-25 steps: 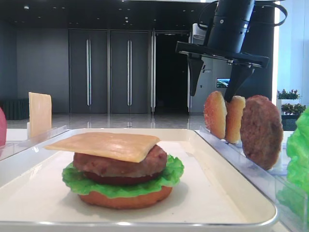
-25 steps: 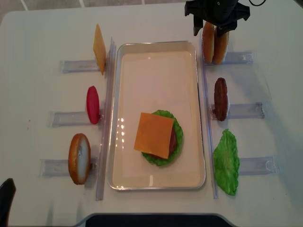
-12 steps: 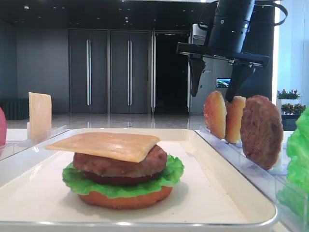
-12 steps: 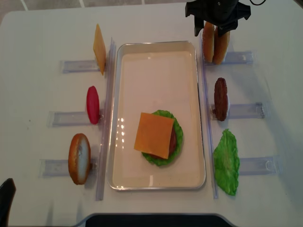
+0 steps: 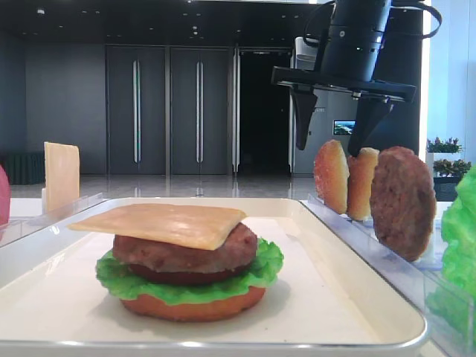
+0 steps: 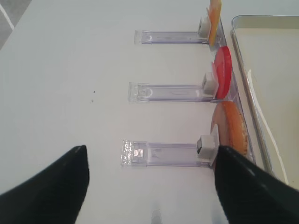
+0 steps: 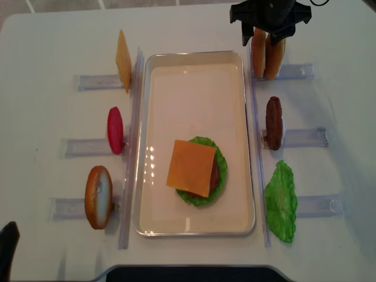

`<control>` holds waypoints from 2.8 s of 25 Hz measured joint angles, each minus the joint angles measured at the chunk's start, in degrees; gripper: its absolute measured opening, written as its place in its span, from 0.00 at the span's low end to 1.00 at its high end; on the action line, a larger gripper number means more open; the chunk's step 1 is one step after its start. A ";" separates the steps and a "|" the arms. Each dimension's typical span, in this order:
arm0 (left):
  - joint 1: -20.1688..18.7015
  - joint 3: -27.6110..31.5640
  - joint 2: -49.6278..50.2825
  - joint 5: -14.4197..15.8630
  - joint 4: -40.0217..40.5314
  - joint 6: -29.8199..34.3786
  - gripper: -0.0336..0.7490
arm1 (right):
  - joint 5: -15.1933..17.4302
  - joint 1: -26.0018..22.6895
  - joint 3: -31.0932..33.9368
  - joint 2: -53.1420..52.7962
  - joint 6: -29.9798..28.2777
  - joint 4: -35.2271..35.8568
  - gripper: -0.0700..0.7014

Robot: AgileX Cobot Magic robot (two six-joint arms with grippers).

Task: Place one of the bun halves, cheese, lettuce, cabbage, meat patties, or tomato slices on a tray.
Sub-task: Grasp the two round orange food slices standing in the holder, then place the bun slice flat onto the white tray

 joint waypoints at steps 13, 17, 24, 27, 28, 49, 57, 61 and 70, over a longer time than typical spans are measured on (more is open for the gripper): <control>0.00 0.00 0.00 0.00 0.00 0.00 0.86 | 1.11 0.06 -0.19 0.53 -0.38 -0.56 0.66; 0.00 0.00 0.00 0.00 0.00 0.05 0.86 | 1.36 0.06 -0.19 0.64 -0.48 -1.47 0.54; 0.00 0.00 0.00 0.00 0.00 0.05 0.86 | 1.61 0.06 -0.19 0.69 -0.54 -1.75 0.37; 0.00 0.00 0.00 0.00 0.00 0.05 0.86 | 1.65 0.06 -0.19 0.69 -0.54 -1.62 0.37; 0.00 0.00 0.00 0.00 0.00 0.05 0.86 | 1.65 0.06 -0.19 0.69 -0.54 -1.62 0.37; 0.00 0.00 0.00 0.00 0.00 0.68 0.86 | 7.67 0.06 -0.19 -10.67 -3.69 7.71 0.35; 0.00 0.00 0.00 0.00 0.00 0.69 0.86 | 11.10 0.06 2.50 -16.11 -11.25 19.59 0.35; 0.00 0.00 0.00 0.00 0.00 0.69 0.86 | 7.94 0.59 9.91 -20.74 -15.24 26.47 0.35; 0.00 0.00 0.00 0.00 0.00 0.69 0.86 | -2.16 0.75 34.73 -30.31 -35.84 53.82 0.35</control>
